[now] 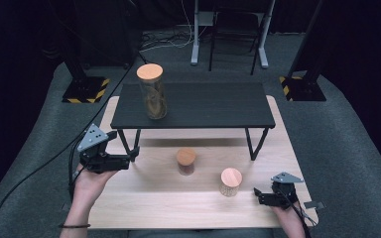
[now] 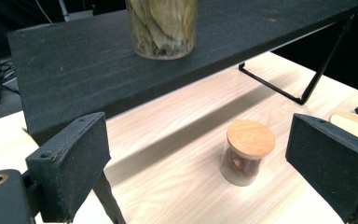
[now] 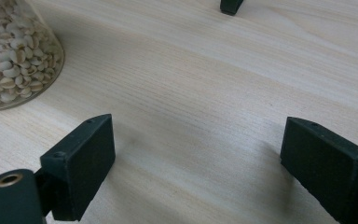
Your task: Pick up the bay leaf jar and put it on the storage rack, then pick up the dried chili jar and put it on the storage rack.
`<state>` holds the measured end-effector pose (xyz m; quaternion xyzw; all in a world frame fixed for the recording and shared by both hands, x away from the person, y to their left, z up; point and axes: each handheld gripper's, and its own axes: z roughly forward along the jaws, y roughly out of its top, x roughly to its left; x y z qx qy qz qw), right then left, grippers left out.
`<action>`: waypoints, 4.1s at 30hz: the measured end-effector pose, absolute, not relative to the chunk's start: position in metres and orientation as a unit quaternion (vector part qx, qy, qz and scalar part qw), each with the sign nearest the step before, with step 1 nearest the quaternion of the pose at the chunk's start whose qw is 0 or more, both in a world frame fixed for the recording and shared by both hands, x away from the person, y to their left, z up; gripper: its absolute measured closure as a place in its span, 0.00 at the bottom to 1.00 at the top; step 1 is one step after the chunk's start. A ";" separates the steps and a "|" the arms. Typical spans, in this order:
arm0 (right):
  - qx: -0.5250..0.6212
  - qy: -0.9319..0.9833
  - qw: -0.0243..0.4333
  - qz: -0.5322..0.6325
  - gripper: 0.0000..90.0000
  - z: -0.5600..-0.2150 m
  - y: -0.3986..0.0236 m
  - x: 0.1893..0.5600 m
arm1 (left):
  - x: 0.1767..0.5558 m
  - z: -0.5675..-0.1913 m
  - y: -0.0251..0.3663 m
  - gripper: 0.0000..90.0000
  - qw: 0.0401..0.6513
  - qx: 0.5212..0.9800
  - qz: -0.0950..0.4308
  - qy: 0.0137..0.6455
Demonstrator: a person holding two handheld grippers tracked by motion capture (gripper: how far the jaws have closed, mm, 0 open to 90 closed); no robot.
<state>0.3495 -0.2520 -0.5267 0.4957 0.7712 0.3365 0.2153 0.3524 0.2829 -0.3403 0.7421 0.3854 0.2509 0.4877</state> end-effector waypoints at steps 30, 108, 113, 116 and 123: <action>0.496 0.771 0.216 0.336 0.10 -0.527 -0.252 0.350 | 0.316 -0.396 0.295 0.03 0.469 0.742 0.265 0.399; 0.499 0.769 0.217 0.336 0.11 -0.527 -0.253 0.349 | 0.349 -0.529 0.312 0.05 0.334 0.783 0.202 0.485; 0.501 0.766 0.215 0.340 0.12 -0.526 -0.254 0.349 | 0.349 -0.529 0.312 0.04 0.333 0.784 0.202 0.484; 0.501 0.766 0.215 0.341 0.12 -0.526 -0.255 0.348 | 0.349 -0.529 0.312 0.04 0.333 0.784 0.201 0.484; 0.503 0.754 0.218 0.362 0.12 -0.519 -0.256 0.345 | 0.350 -0.529 0.311 0.03 0.332 0.784 0.201 0.485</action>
